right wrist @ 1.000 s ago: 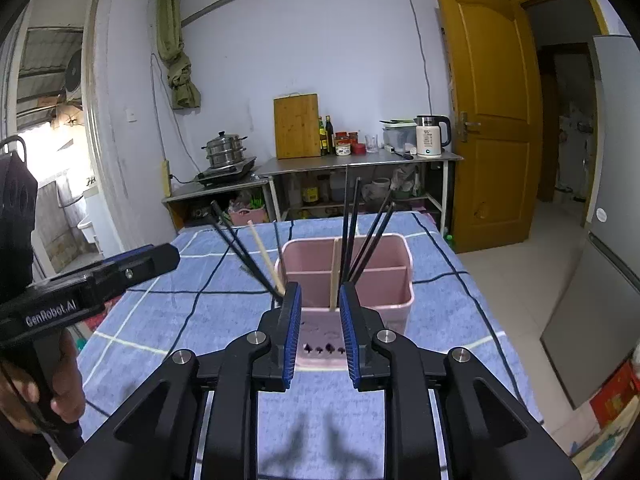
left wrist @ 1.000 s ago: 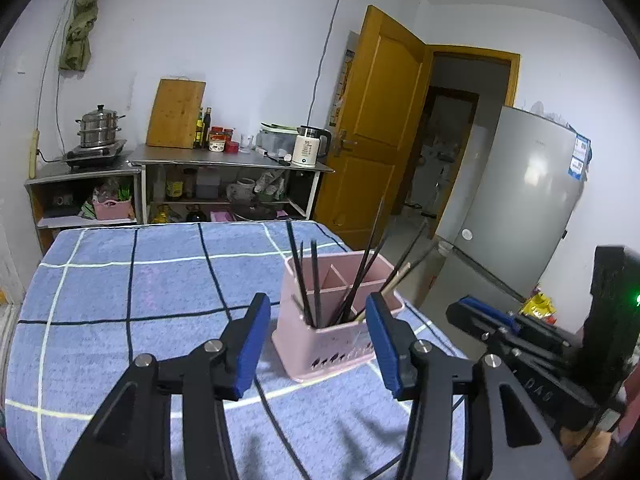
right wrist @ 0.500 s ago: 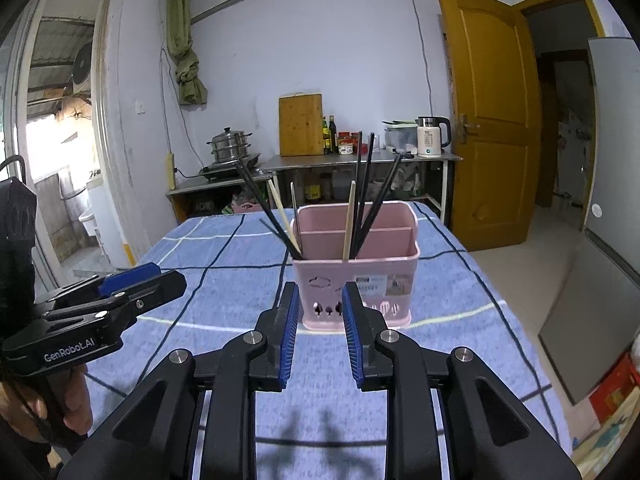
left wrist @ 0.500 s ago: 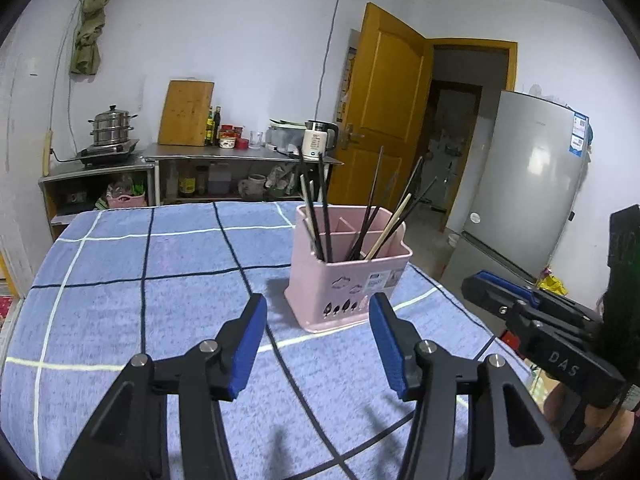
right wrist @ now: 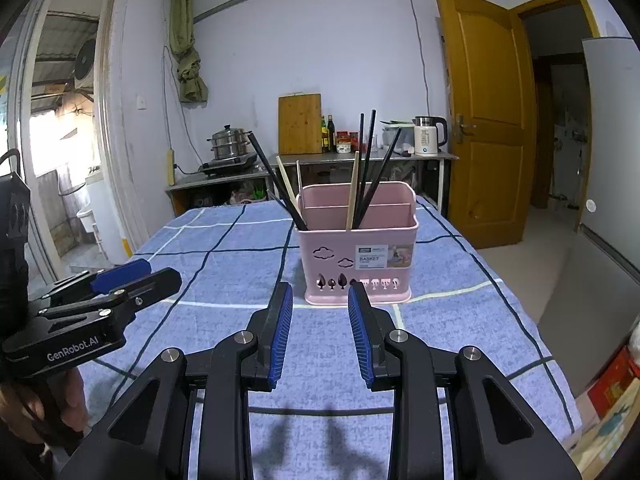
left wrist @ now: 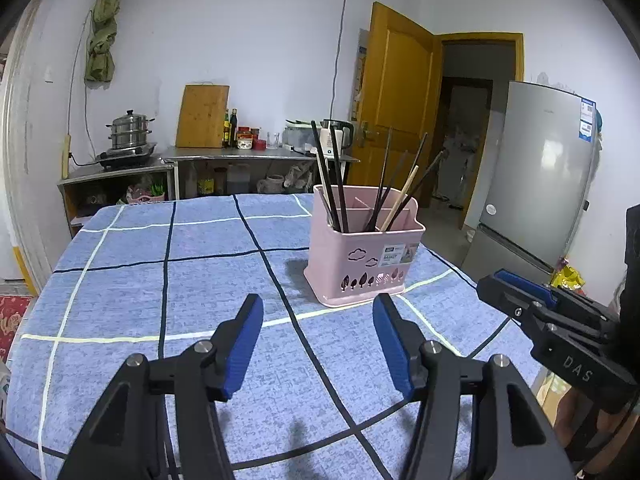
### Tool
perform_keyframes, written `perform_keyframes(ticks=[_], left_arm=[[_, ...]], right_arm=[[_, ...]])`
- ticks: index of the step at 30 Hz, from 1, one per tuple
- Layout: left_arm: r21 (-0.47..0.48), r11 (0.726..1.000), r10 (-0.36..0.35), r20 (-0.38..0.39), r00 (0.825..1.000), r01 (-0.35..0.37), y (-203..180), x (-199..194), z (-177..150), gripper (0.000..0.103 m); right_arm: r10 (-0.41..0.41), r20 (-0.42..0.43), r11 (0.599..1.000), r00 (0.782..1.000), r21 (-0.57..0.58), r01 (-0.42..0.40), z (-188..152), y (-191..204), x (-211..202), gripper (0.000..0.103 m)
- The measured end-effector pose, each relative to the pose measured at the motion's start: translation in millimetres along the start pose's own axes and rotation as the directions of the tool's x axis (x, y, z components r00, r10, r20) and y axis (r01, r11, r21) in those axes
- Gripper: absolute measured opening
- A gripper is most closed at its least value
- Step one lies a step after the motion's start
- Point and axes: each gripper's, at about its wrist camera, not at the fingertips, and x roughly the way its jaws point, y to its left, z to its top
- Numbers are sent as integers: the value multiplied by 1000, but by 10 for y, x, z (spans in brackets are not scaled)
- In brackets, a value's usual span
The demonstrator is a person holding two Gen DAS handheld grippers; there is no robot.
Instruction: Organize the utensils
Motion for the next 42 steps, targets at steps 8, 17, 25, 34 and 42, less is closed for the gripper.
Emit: perform_keyframes(ticks=[8,17,25,34,42], left_arm=[[-5,1000,8,13,1000,-7,11,-26,-13,60],[-6,1000,12,23,1000,-12,-1,-54,-3,60],[-2,1000,10,26,1000,-10,-23,-71,0,60],[-3,1000,15,27,1000,-15,-47,-83,11,60],[6,1000,17,24,1000,-17,-88,-85,-2,60]], right_arm=[[-3,10,1000,1000,-4,3,1,18,-29,30],[6,10,1000,1000,-9,-5,-3,56,-30,30],[5,11,1000,1000,-12,-5,-4,73,-39,30],[7,3,1000,1000,-13,-7,-13,72,-37,30],[9,1,1000,1000,-16,-9,-16,93,-23,30]])
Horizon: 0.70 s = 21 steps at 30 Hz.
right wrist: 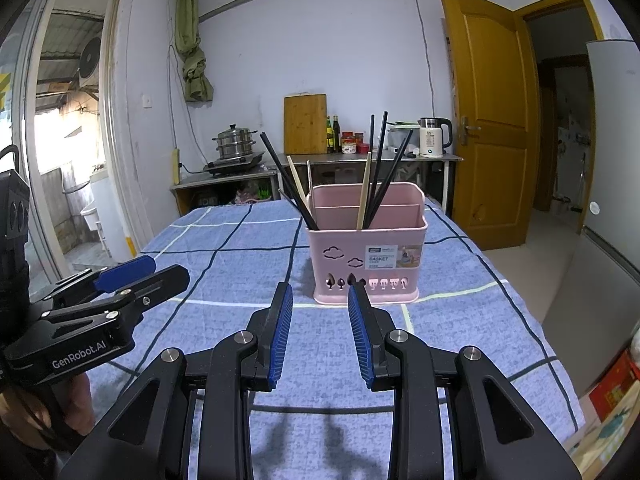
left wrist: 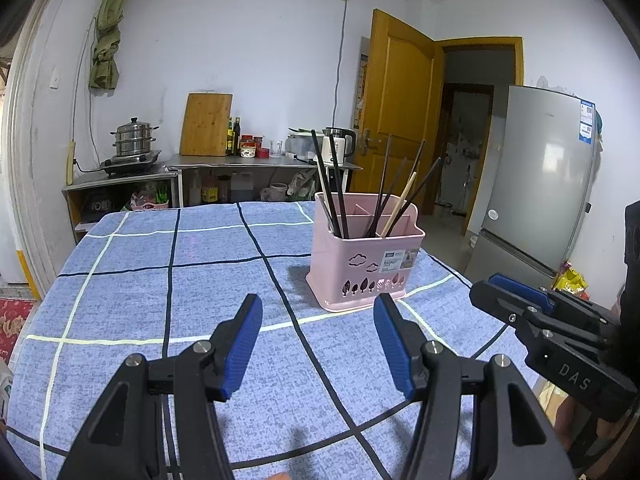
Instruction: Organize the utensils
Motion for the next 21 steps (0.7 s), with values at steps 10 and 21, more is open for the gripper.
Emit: perform_keyframes(ticks=[10,21], left_arm=[[-2,1000,-2,-3,1000,2,-11,-2,-8,60],[4,1000,0,4,1000,0,-18,-7,-18,60]], right_arm=[[0,0,1000,1000,2,0,-1,11,-2,30],[-1,2,1000,1000,5,1,-16,36,-17,30]])
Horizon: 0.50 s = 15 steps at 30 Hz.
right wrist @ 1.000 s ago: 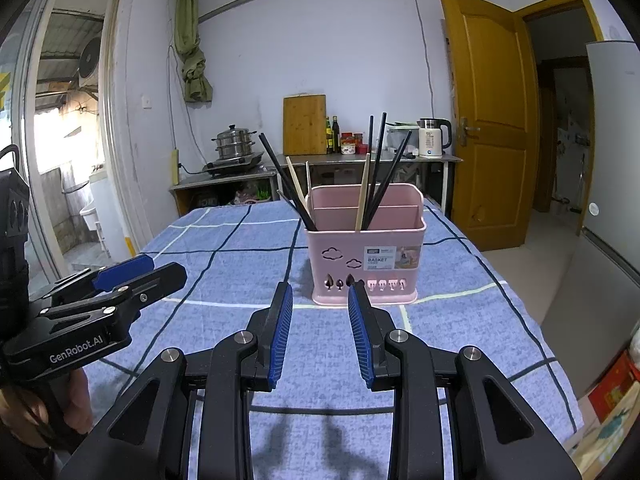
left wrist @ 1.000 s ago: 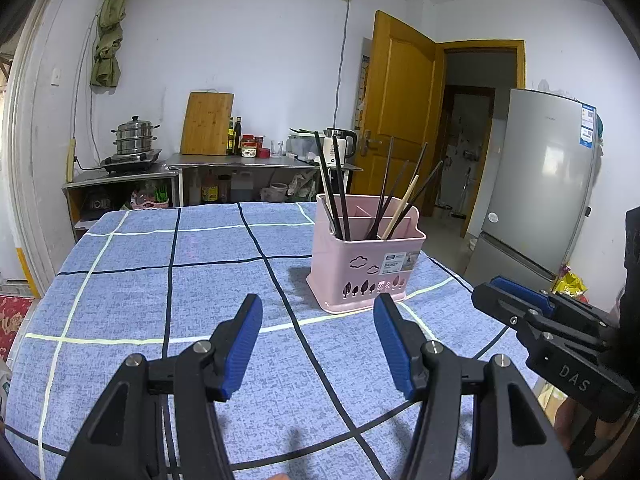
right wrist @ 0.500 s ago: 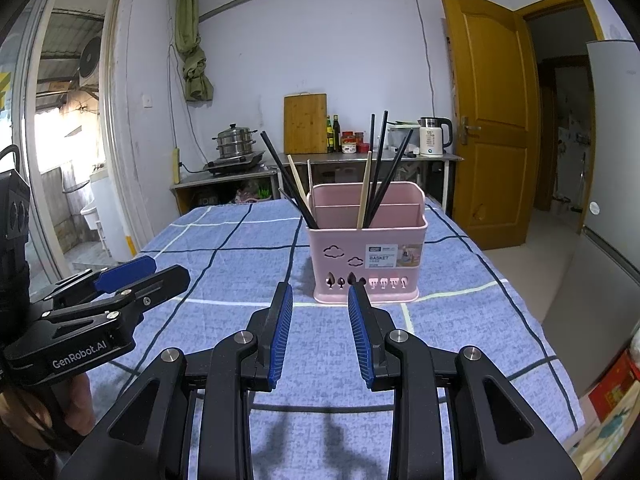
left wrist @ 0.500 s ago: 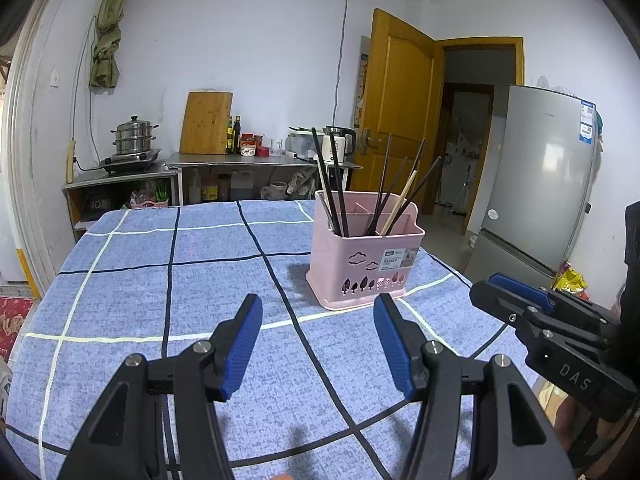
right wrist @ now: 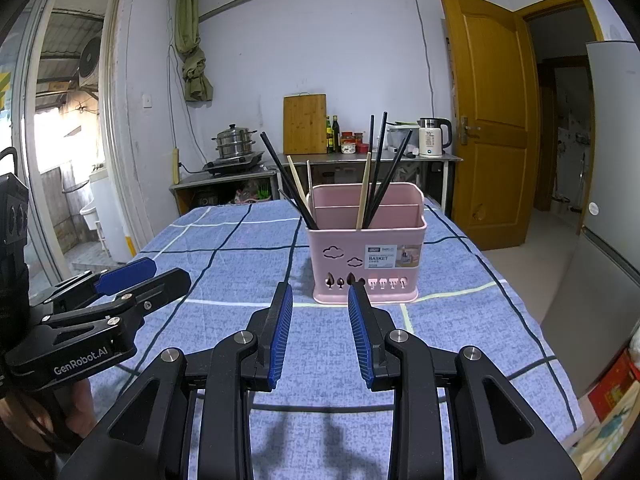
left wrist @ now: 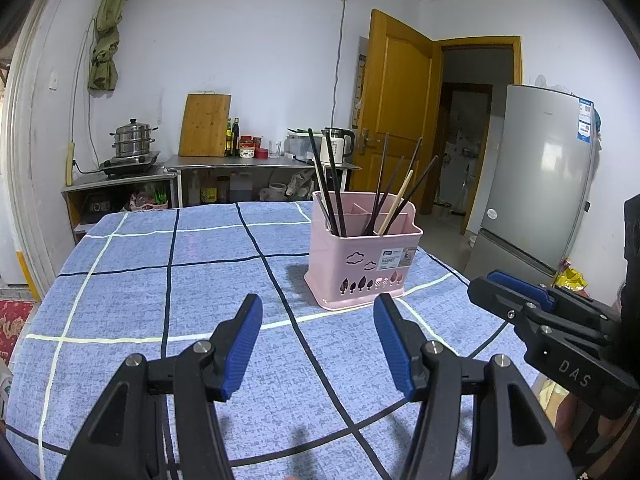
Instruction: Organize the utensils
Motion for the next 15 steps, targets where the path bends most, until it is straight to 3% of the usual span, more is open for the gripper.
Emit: perform_keyframes(ticks=[15], left_arm=[[-1,1000,-2,-4,1000,2,-15,7,-25,60]], right_arm=[[-5,-8,1000,1000,3,5,-14,-28,-15,30]])
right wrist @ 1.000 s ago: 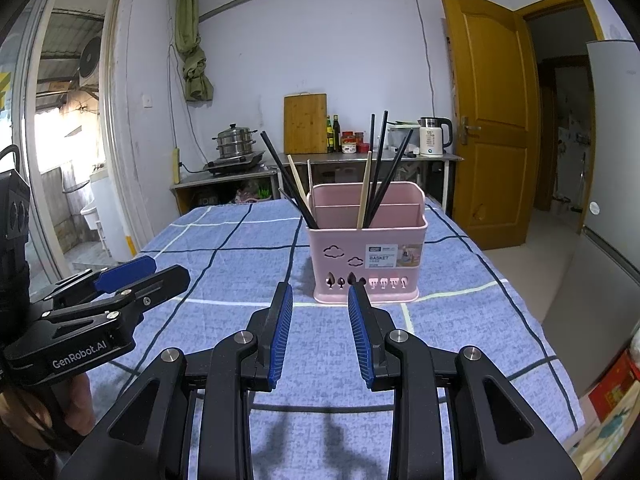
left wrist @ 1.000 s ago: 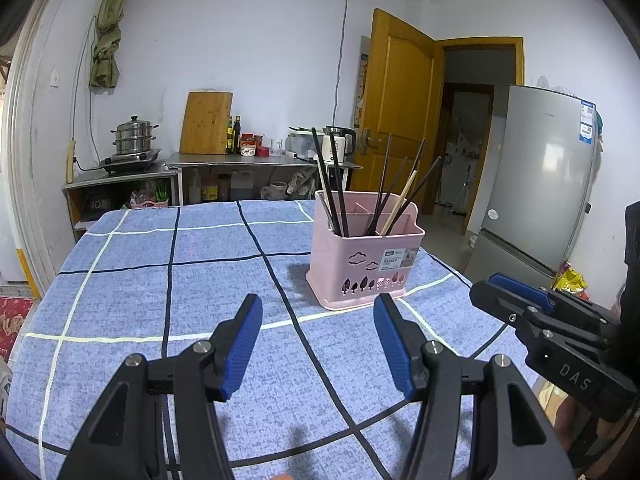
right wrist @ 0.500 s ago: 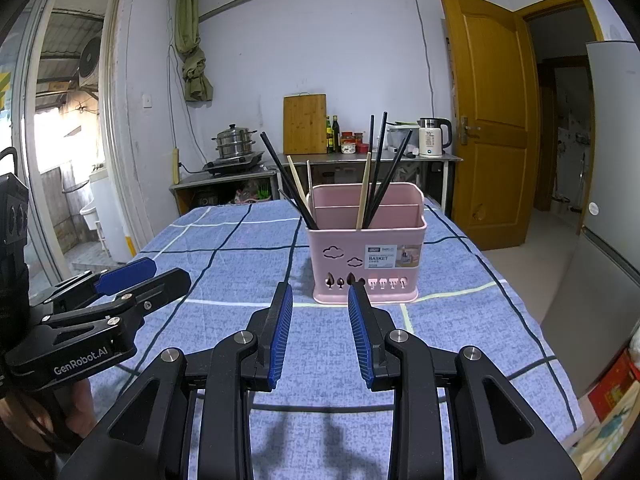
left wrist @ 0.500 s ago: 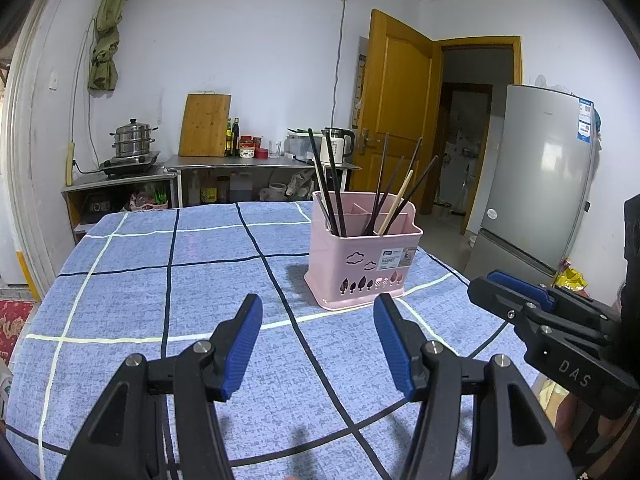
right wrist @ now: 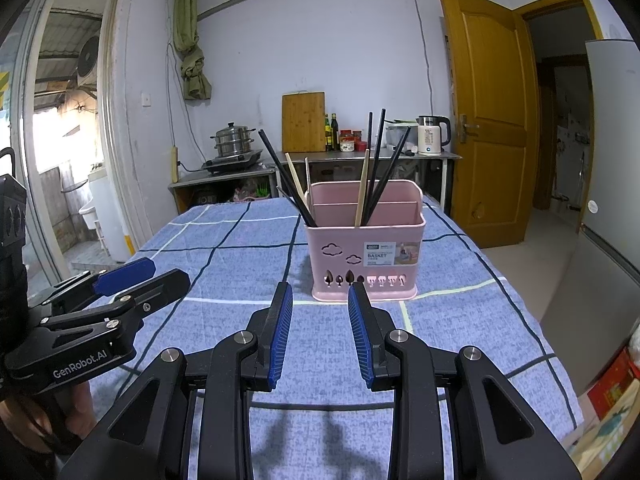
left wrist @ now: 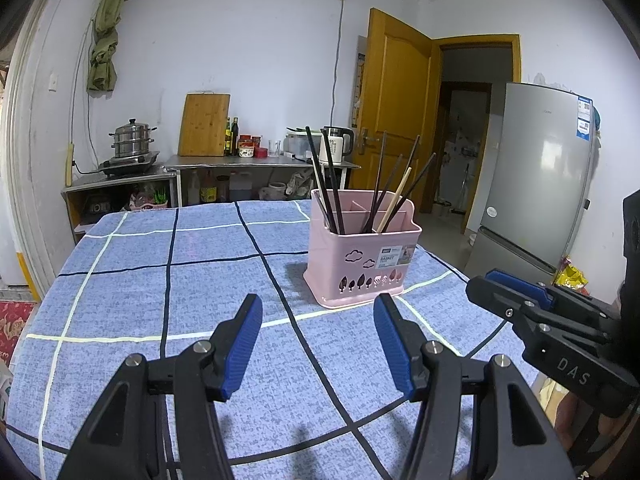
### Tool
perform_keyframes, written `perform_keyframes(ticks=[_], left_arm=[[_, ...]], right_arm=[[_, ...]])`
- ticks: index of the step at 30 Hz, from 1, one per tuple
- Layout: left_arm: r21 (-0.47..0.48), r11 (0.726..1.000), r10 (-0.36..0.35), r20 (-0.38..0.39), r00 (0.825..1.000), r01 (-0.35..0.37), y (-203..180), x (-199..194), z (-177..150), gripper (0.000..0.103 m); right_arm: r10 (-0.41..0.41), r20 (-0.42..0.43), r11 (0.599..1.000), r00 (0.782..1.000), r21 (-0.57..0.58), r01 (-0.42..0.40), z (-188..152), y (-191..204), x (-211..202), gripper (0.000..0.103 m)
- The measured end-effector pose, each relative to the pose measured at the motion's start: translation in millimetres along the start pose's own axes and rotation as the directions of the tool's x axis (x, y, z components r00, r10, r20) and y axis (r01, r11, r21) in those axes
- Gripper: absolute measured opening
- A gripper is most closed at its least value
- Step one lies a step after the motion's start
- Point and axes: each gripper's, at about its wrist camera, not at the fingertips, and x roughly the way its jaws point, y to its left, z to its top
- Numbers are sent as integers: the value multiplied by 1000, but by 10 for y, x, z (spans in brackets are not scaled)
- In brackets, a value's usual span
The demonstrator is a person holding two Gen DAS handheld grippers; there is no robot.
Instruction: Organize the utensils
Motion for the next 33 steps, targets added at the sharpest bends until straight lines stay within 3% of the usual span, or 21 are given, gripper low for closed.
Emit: perform_keyframes(ticks=[33], left_arm=[[17,1000,6,13,1000,-6,-18,0,-7,60]], right_arm=[[-9,-6,1000,1000,3,9,-23,-27,-15,30]])
